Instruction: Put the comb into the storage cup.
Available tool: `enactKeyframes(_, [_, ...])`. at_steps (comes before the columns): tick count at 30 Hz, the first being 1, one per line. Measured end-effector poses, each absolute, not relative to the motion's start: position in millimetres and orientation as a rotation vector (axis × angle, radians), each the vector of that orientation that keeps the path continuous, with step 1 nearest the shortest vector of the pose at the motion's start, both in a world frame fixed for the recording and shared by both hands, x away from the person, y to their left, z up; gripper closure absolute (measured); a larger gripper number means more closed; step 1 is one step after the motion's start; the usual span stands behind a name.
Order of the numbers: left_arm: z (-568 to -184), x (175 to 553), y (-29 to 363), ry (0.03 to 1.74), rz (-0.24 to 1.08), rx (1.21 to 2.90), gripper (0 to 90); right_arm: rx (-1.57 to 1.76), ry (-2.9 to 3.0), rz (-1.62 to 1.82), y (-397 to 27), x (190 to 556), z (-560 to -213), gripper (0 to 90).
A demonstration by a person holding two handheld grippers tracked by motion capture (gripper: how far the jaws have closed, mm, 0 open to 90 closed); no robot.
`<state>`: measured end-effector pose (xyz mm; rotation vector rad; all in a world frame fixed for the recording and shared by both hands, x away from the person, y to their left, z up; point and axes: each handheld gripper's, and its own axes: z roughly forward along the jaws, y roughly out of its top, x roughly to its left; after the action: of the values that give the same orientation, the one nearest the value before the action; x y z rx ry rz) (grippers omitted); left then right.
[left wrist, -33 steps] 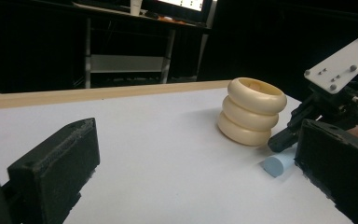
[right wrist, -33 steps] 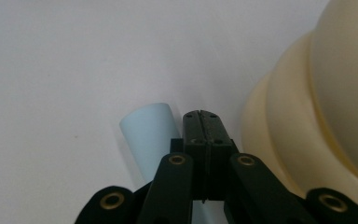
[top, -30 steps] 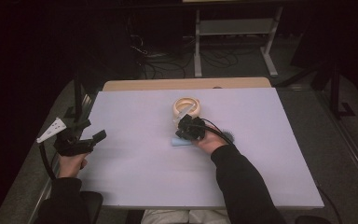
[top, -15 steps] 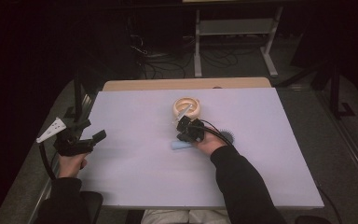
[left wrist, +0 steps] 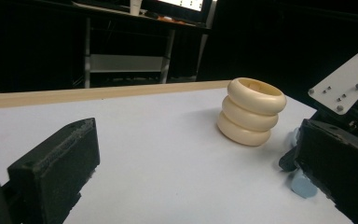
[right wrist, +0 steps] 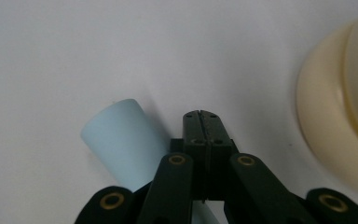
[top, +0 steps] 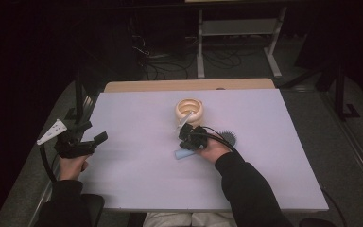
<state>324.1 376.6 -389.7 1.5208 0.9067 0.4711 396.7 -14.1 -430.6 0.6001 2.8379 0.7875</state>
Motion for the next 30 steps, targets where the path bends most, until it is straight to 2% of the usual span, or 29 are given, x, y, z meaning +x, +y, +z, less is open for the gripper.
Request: enactKeyframes(30, [-390, 324, 376, 0.91, 0.477, 1.531, 0.0, 0.549, 2.906, 0.789, -42, 362, -430, 88.9])
